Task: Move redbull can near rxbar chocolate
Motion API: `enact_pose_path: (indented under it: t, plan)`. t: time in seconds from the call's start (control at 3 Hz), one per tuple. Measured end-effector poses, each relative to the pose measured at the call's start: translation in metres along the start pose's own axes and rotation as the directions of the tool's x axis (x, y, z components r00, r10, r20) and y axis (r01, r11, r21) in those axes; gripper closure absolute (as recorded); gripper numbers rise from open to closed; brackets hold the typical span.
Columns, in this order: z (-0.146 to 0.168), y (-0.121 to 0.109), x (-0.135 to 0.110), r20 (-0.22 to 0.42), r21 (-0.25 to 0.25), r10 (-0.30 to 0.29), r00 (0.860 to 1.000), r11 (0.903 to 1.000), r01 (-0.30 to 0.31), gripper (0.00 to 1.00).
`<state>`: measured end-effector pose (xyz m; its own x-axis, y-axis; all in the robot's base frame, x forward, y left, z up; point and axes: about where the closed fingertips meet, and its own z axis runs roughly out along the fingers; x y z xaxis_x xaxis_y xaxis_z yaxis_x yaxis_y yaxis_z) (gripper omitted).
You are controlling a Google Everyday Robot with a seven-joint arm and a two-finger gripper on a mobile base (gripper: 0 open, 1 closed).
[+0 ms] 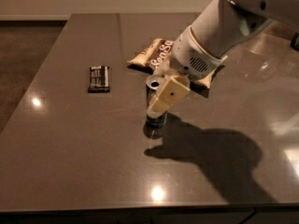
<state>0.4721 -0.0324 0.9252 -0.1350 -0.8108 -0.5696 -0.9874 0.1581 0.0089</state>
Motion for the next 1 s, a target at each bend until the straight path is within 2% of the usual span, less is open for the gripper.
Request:
enact_pose_path:
  t: [0.33,0.67,1.0]
  plan:
    - [0.003,-0.007,-0.012,0.022,-0.019,0.006,1.000,0.9998,-0.005,0.57]
    - [0.003,-0.014,-0.024,0.041,-0.026,0.006,0.999,0.9997,-0.005,0.80]
    - [0.004,-0.030,-0.052,0.072,-0.028,-0.009,0.997,0.9995,0.011,0.99]
